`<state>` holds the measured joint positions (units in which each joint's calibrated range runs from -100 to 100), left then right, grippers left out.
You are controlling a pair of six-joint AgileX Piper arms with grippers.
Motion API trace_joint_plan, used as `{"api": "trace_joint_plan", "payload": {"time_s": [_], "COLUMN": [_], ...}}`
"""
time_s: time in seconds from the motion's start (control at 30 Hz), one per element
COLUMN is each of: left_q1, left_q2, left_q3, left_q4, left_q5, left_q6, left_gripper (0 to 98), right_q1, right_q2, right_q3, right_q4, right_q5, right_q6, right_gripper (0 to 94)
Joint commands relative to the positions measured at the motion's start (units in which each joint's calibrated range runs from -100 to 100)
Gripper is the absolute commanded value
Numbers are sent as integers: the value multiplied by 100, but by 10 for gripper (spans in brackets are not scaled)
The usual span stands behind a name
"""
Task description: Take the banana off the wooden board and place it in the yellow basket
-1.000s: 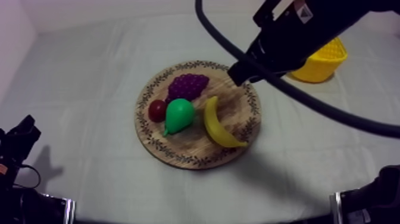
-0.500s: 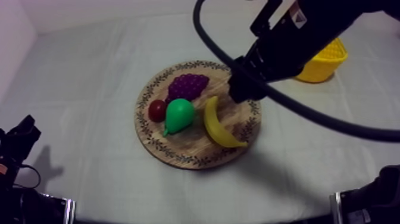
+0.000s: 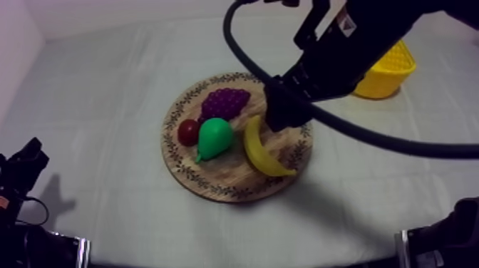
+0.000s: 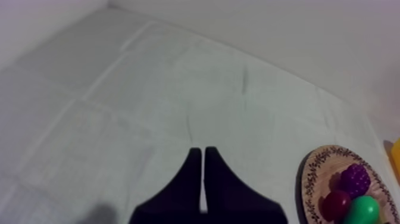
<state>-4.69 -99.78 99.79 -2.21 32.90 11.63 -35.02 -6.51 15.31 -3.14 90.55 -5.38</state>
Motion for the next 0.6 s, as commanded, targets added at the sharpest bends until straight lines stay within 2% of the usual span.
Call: {"api": "trace_joint_plan", "payload": {"time_s": [0.0,0.57], "left_q1": [2,2], "left_q2": [-5,-5], "left_q3": [-1,-1], "left_q4": [3,3], "left_q5": [0,0], "left_q6": [2,-1], "left_gripper": [1,1], "right_q1": [8,-78], "right_q2": [47,1245], "right_q3": [38,267], "right_q4": [-3,-78], "right_q5": [-109,-1022], "right_q6": [-3,-57], "right_gripper": [628,628]}}
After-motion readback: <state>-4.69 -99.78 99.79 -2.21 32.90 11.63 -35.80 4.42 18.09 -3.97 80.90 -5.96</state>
